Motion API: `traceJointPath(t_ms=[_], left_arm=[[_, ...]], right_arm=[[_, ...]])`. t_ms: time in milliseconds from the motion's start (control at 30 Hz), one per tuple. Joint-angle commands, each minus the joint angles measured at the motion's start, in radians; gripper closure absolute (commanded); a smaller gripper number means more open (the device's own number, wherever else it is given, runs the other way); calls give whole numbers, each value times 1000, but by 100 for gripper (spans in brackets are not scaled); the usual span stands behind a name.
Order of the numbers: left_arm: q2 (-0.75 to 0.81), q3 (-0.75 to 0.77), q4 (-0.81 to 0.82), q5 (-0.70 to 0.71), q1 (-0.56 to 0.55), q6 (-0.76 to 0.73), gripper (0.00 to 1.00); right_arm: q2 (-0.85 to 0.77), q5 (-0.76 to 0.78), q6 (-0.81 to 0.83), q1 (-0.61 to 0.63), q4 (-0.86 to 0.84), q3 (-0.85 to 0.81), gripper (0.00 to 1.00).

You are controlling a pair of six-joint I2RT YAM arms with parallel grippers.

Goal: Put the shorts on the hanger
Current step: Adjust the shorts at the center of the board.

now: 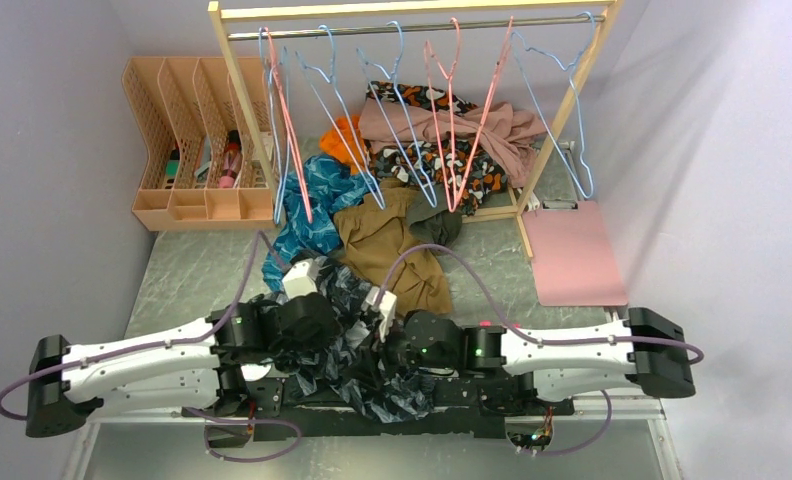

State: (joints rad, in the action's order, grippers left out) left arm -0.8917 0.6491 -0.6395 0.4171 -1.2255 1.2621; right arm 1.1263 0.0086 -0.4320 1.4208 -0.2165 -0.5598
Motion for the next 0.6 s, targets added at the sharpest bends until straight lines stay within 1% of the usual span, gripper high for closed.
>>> traceJointPath(t_ms=[0, 33, 133, 267, 400, 567], left_arm=[[129, -17, -76, 41, 3, 22, 93], [168, -30, -91, 46, 3, 27, 93], [274, -60, -153, 59, 4, 65, 93], [378, -88, -247, 75, 3, 131, 93], [436, -91, -297, 92, 3, 152, 93], [447, -57, -377, 115, 3, 168, 93]], right_arm=[[-100, 212, -66, 2, 168, 22, 37], [-111, 267, -97, 0, 222, 19, 35], [-104, 375, -204, -20, 393, -2, 34], [-51, 407, -336, -54, 570, -15, 34], [-21, 371, -393, -92, 617, 7, 34], [3, 290, -396, -97, 606, 12, 35]])
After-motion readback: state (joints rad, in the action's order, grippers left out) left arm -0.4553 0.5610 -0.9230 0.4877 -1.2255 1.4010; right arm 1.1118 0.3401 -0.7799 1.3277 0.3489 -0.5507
